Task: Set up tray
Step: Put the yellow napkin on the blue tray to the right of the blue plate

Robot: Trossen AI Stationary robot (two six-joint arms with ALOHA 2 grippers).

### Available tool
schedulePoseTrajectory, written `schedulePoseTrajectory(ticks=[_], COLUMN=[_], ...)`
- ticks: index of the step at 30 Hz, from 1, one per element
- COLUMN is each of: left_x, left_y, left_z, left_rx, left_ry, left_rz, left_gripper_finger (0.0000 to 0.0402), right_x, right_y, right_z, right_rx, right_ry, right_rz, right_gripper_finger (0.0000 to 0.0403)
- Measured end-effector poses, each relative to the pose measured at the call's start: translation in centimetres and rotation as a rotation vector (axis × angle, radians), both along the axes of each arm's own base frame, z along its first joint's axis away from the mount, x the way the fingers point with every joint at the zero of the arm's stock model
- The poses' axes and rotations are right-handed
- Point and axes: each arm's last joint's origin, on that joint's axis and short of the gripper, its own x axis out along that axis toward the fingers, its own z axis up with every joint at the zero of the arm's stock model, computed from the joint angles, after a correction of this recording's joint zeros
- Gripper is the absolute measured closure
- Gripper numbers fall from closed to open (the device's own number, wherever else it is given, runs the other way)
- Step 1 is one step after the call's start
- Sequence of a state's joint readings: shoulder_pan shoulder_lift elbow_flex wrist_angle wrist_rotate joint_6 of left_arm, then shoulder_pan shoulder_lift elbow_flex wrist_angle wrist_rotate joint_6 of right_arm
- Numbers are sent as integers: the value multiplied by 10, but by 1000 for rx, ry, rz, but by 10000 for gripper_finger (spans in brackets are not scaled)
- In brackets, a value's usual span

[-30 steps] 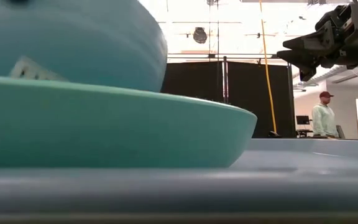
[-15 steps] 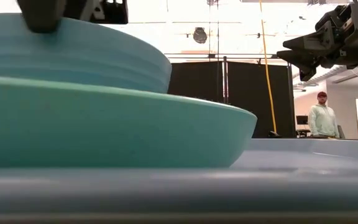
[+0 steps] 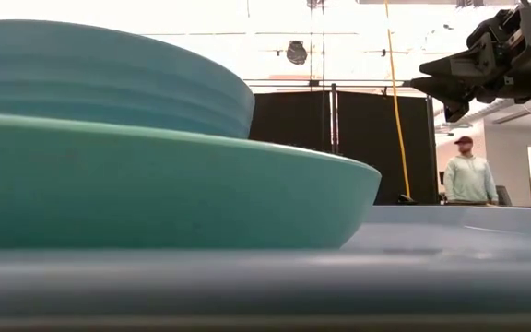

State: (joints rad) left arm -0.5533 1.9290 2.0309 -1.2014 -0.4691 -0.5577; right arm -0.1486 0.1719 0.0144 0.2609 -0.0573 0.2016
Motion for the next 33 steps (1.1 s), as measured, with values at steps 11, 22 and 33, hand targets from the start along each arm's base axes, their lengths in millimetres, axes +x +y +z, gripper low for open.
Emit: schedulePoseTrajectory(ticks=[11,22,33], left_x=[-111,-169,-191], left_y=[131,229,252], left_z=[19,-84,-139], left_rx=[254,74,146], left_ry=[-352,-737,-981], left_rz=[238,120,170], left_gripper_finger=[305,305,305], right_x=[0,0,-1], right_y=[0,0,-2], right_z=[2,2,2], right_rx=[-3,-6,-32], right_ry=[-19,-18,-17], right_rz=[-2,-4,-86], right_gripper_finger=[250,250,250])
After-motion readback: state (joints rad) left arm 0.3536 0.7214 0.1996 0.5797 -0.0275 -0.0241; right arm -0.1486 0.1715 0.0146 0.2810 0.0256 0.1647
